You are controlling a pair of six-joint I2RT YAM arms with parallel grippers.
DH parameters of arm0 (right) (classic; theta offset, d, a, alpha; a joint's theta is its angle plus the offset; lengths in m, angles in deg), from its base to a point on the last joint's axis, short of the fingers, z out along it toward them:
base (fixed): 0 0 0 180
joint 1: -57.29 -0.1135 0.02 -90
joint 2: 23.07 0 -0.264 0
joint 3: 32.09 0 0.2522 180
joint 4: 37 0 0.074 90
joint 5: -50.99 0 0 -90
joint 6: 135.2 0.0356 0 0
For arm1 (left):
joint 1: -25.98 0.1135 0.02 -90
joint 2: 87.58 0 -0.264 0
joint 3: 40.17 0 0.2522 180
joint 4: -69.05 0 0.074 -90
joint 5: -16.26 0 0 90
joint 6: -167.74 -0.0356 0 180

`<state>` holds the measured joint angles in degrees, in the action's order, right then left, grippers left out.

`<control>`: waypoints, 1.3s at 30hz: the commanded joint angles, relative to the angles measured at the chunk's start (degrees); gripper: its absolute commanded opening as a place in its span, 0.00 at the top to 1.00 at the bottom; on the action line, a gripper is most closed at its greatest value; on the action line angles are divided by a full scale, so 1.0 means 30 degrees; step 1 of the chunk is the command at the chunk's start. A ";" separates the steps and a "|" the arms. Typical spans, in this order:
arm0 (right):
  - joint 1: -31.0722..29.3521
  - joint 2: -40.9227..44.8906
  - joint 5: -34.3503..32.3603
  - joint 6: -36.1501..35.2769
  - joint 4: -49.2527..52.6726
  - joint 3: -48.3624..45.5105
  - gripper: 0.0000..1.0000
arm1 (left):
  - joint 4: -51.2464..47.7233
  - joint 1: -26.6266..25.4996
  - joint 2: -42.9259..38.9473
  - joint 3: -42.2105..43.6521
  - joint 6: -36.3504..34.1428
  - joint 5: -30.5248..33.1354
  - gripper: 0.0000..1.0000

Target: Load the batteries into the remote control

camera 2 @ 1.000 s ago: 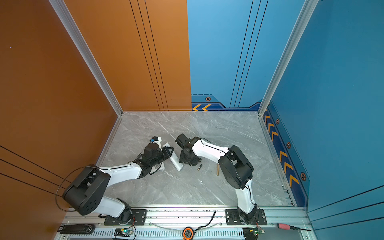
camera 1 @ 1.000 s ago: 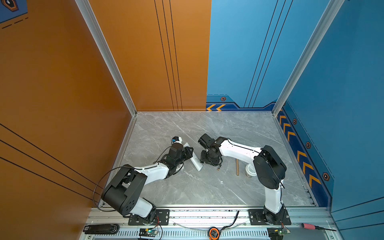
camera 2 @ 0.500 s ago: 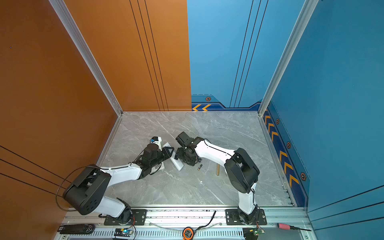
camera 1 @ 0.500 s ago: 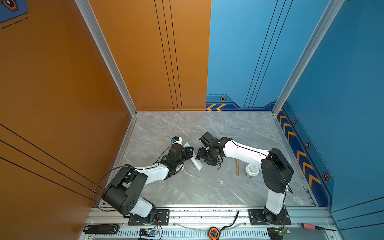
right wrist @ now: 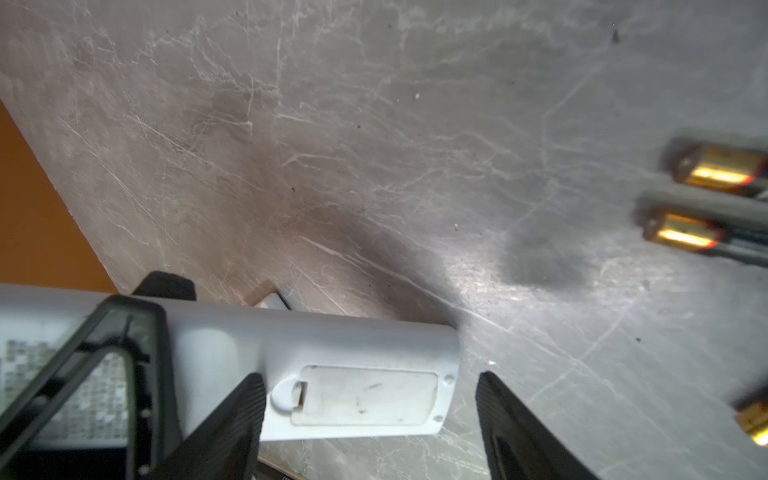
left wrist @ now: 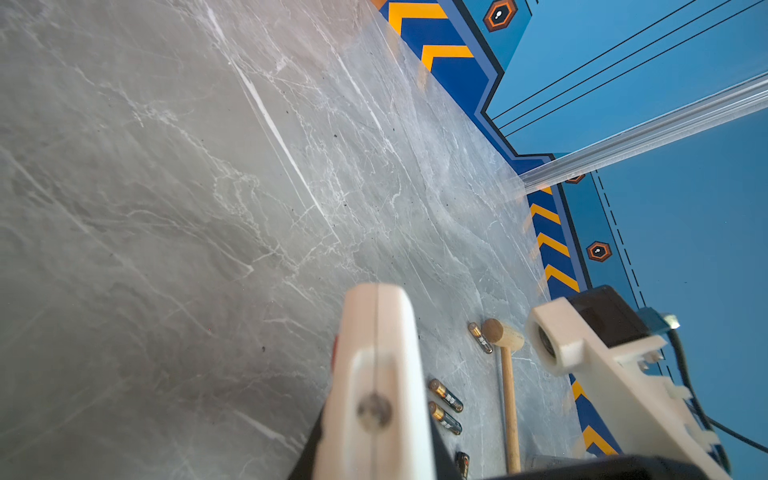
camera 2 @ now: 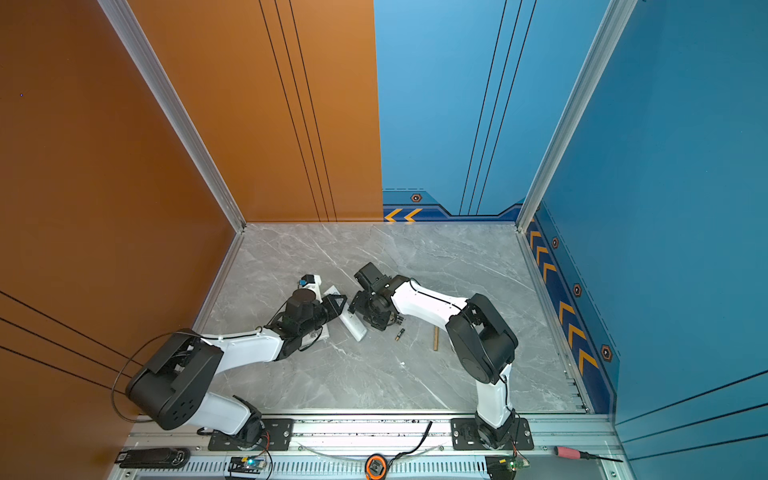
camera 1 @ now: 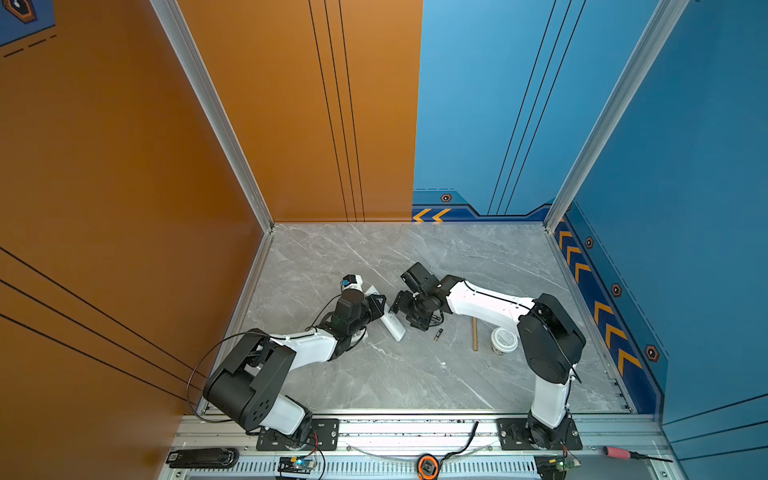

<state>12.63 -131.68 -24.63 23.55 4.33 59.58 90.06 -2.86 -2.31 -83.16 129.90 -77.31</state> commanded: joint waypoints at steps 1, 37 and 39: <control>-0.0300 -0.1039 0.0016 0.0409 -0.0359 -0.0155 0.22 | -0.0309 -0.0150 0.0374 0.0363 -0.0542 -0.0347 1.00; -0.1576 -0.2188 -0.0077 -0.1757 0.2439 0.1341 0.24 | 0.0541 -0.0054 0.0549 0.0760 0.0044 -0.0247 1.00; -0.1597 -0.2235 -0.0044 -0.1820 0.2520 0.1426 0.24 | 0.0624 -0.0071 0.0579 0.0837 0.0102 -0.0188 1.00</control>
<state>10.64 -134.52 -27.28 20.62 9.23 63.88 91.94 -1.76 -1.85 -81.56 133.31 -76.90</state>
